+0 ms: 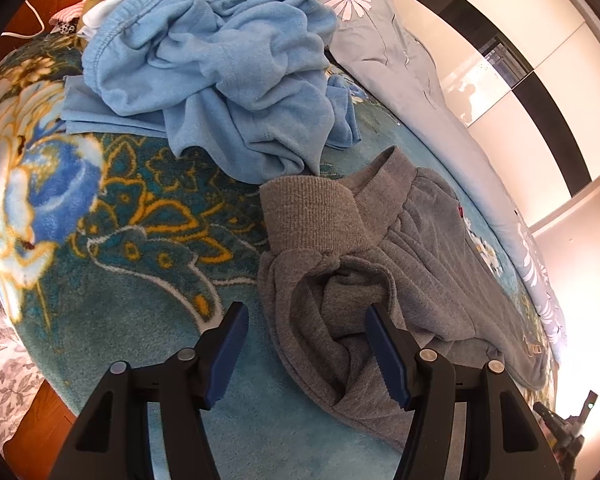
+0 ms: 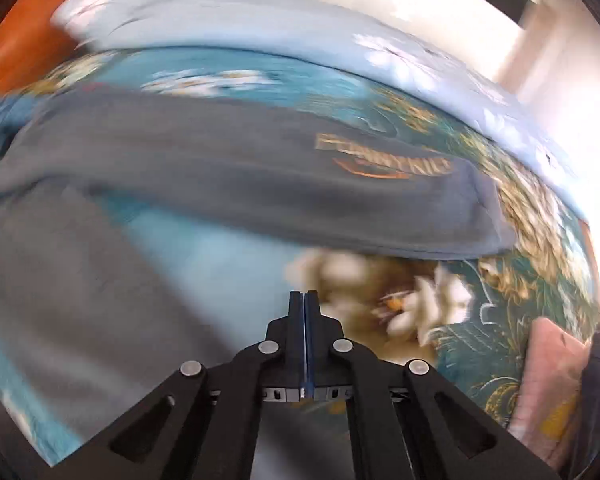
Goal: Fold clothes
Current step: 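Grasp the grey cuff with the left tool while the right tool holds the sleeve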
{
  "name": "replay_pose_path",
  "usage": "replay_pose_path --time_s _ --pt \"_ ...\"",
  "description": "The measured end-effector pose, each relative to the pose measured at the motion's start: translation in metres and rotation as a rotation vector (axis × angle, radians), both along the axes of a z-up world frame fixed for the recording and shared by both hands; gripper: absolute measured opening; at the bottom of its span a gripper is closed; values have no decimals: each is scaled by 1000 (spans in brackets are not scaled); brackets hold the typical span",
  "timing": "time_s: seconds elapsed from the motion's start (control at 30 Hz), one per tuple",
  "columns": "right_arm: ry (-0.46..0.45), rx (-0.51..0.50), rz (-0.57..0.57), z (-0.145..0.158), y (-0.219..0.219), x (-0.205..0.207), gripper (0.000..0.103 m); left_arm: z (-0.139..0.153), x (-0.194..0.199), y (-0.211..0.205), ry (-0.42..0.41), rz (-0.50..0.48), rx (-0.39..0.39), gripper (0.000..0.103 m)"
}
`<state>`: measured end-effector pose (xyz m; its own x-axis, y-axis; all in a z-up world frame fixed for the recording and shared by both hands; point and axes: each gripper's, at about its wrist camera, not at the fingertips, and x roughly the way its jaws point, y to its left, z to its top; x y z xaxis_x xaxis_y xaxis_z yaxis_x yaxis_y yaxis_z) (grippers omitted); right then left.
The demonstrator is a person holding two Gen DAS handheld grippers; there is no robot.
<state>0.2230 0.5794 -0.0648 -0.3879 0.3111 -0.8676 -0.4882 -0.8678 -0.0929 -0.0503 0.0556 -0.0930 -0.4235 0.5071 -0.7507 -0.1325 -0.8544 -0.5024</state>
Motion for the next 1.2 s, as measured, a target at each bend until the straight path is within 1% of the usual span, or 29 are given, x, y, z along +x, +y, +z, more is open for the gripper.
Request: replay_pose_path --time_s 0.1,0.17,0.2,0.23,0.33,0.37,0.4,0.47,0.6,0.7,0.8,1.0,1.03,1.07,1.1,1.2 --pt "79 -31 -34 8 9 14 0 -4 0 2 -4 0 -2 65" --pt "126 -56 -10 18 5 31 0 -7 0 3 -7 -1 -4 65" --pt "123 -50 8 21 0 40 1 -9 0 3 -8 -1 -5 65" --pt "111 -37 26 24 -5 48 1 -10 0 4 -10 -1 -6 65" --pt "8 -9 93 19 -22 69 3 -10 0 7 -4 4 -7 65" --pt "-26 -9 121 15 -28 76 5 -11 0 9 -4 3 -8 65" --pt "-57 -8 136 9 -33 83 10 -11 1 11 -4 2 -9 65" --pt "-117 -2 158 -3 -41 95 15 -11 2 13 -2 1 -14 65" --pt "-137 1 181 -16 -56 116 26 -13 7 17 -5 -6 -20 65" --pt "-144 23 189 -22 -59 123 28 -14 8 21 -8 -9 -31 65" --pt "-129 11 167 -23 -51 121 29 -13 6 25 -13 -10 -34 65" --pt "-135 6 170 -29 -47 119 28 -13 10 18 -17 -14 -30 66" --pt "-135 3 174 -29 -48 119 27 -13 11 17 -17 -14 -30 66" --pt "-134 -3 186 -29 -50 119 18 -13 10 15 -17 -16 -31 66" --pt "-133 -9 200 -29 -52 120 6 -13 10 14 -16 -18 -31 66" --pt "-133 29 204 -29 -56 119 3 -12 15 2 -14 -27 -32 66"
